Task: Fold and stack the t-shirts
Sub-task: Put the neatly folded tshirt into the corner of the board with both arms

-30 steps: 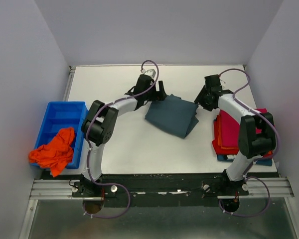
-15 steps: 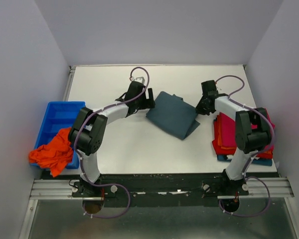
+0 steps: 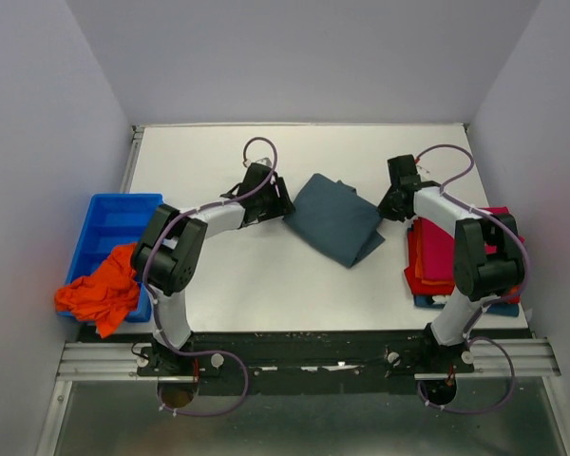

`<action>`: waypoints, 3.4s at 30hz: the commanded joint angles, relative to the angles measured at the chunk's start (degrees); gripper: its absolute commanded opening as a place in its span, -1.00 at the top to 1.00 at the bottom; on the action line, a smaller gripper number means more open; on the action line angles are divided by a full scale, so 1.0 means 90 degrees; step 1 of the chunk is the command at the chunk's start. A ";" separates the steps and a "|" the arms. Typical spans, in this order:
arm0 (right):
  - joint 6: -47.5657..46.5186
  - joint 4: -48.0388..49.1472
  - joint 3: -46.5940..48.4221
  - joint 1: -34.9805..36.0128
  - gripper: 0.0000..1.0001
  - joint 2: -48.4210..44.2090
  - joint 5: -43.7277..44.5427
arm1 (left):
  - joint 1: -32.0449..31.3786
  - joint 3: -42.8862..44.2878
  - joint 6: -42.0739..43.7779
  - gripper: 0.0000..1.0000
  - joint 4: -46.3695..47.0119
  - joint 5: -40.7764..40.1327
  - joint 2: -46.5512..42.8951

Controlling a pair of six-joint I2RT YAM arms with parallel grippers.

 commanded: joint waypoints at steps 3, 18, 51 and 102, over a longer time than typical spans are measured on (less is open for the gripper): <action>0.0000 0.0002 -0.0088 -0.0049 0.99 -0.0001 0.0137 | 0.0034 0.0354 -0.0621 -0.42 -0.0425 0.0597 0.0508; -0.0009 -0.0153 0.0292 -0.0049 0.99 -0.0049 -0.0126 | 0.0063 0.0138 -0.0925 1.00 -0.0287 0.0549 0.0197; 0.0020 -0.0994 0.0431 -0.0059 0.99 -0.0011 0.0186 | -0.0210 -0.2058 -0.1100 1.00 0.0190 0.0870 -0.0888; -0.0224 -0.0144 -0.0127 -0.0068 0.99 -0.0264 -0.0204 | -0.0112 0.1958 -0.0641 0.82 0.1486 0.2053 0.2590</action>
